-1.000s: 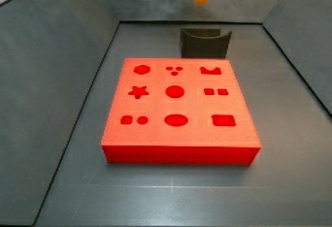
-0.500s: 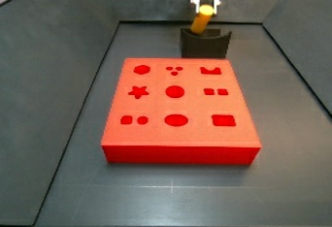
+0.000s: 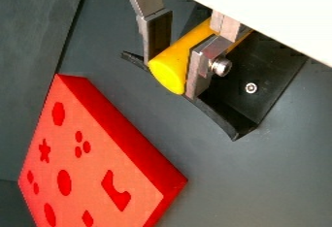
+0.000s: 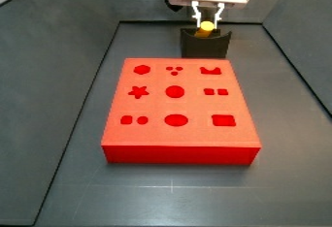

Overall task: Pick up the oval object. Move up. Place the oval object on the fixture. Regrasp the oval object. Move to above the board. Insert the oval object.
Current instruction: Place the oval object on the fixture, then regrasp the oval object.

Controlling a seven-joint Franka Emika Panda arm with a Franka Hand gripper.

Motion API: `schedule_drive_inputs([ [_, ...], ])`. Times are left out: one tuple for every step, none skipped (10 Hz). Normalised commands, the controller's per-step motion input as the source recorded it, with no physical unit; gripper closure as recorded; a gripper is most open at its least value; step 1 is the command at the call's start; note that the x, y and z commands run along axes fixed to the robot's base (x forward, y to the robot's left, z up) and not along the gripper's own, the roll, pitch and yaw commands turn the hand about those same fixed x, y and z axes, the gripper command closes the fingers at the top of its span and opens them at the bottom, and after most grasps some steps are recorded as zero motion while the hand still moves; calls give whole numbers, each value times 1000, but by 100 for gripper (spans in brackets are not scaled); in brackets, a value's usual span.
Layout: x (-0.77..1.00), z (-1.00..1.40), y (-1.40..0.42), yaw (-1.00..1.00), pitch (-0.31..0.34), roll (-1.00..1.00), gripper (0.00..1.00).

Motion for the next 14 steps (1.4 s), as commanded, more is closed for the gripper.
schedule_drive_inputs([
  [91, -550, 151, -104, -86, -122, 100],
  [90, -550, 151, -87, -86, -122, 100],
  [87, -552, 150, -52, -83, -121, 100],
  [0, 0, 0, 0, 0, 0, 0],
  [0, 1000, 0, -1, 10, 134, 0],
  [-4, 1000, 5, 7, 12, 141, 0],
  [-26, 1000, 0, 15, 27, 134, 0],
  [-33, 1000, -2, 14, 30, 117, 0],
  [-40, 1000, 1, 11, 42, 90, 0],
  [-38, 886, 3, 6, 55, 76, 0],
  [-34, 707, 4, 1, 65, 61, 0],
  [-25, 464, 5, -6, 75, 46, 0],
  [-22, 212, 7, -17, 78, 41, 0],
  [-106, 614, -778, 23, 43, 1000, 0],
])
